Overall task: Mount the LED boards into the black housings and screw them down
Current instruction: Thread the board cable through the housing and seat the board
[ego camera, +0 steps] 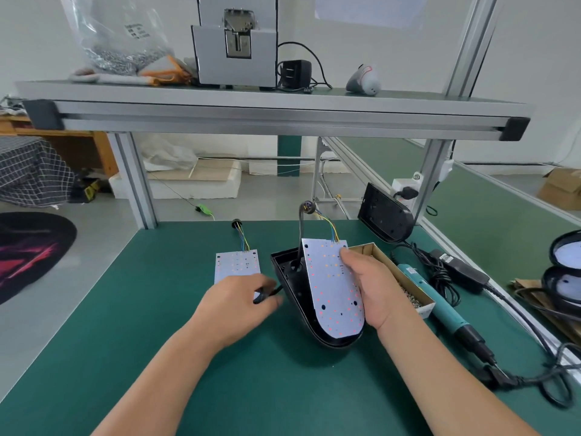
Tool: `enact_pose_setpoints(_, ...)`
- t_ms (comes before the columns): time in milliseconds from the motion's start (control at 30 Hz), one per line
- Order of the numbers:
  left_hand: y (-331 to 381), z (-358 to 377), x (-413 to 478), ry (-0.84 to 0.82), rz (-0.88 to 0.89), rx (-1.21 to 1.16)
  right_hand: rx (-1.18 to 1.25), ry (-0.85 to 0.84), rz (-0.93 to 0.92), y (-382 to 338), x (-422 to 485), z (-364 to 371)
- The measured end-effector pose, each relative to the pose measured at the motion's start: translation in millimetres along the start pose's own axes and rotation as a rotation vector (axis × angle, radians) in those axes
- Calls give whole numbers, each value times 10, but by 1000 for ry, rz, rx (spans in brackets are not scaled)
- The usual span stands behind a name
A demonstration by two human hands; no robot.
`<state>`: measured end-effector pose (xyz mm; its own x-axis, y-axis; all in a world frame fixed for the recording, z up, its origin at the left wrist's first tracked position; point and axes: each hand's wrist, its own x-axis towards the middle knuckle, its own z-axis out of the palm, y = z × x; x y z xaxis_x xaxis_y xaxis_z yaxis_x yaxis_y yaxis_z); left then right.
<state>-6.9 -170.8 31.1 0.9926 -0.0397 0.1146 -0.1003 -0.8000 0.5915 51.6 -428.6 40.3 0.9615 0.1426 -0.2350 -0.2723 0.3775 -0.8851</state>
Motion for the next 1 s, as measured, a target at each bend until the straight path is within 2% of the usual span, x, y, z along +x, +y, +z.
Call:
enact_pose_setpoints(100,30,27,-16,-39,27,33,28,6,-6,1,16,5)
enact_pose_setpoints(300,32,6,24,-30,-25,145,33,7,-19,8,0,43)
enact_pose_setpoints(400,-13,45,25,8,-46,119,62,20,-51,11,-3,44)
enact_pose_setpoints(467,-33,28,-1,3,-89,-134,105,30,-84,-3,-10,20)
enact_pose_setpoints(567,-26,-55,-24,-19,-208,-806,111,53,-108,-22,-26,5)
enact_pose_setpoints(667,-42,-48,6,-44,-196,-1511,108,67,-96,-4,-40,33)
enact_pose_setpoints(700,-46,-43,4,-55,-182,-1645,102,67,-81,7,-46,57)
enact_pose_setpoints(800,-44,-11,25,-48,-152,-1788,69,63,-41,36,-57,95)
enact_pose_setpoints(1000,-74,31,105,32,-196,-1792,-22,32,17,97,-58,105)
